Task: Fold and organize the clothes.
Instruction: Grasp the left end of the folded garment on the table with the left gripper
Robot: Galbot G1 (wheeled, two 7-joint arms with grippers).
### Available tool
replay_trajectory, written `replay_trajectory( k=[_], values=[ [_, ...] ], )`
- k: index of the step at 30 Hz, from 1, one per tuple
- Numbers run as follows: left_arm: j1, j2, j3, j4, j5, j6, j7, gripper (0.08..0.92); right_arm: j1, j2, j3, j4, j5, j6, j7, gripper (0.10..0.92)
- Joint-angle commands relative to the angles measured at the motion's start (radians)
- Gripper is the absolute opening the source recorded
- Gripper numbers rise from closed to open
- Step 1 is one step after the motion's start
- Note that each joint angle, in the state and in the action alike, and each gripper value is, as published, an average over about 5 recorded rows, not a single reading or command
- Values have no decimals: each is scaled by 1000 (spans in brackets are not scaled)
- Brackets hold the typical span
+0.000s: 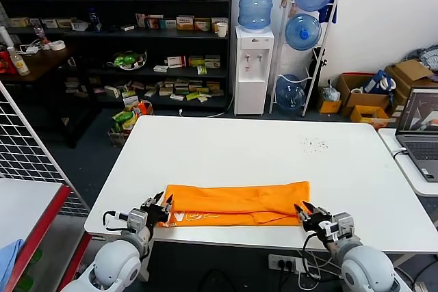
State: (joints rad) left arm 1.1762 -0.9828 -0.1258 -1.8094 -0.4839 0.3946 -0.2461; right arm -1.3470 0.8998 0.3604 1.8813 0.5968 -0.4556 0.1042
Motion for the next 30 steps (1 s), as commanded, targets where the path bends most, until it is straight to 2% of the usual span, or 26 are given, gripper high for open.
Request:
replay_trajectory(
  k=[1,8,11,15,25,30],
  values=[
    [12,-27,-4,52,-96,13,-22,483,-36,-4,10,25,-12,17,12,493],
    [-9,-44,-7,103,-166,45,-23,682,-48,-2,20,39,-12,17,13,692],
    [-10,-40,-9,106,-183,50,-23,716,-59,-2,25,47,-14,18,12,772],
    [-6,-33,-11,93,-194,52,-21,624,-68,0,27,52,-18,20,12,819],
    [-12,-24,-17,75,-200,41,-21,338,-78,12,31,57,-31,30,13,823],
    [-24,12,-55,71,-209,32,-36,193,-81,25,33,59,-53,56,19,823]
  ],
)
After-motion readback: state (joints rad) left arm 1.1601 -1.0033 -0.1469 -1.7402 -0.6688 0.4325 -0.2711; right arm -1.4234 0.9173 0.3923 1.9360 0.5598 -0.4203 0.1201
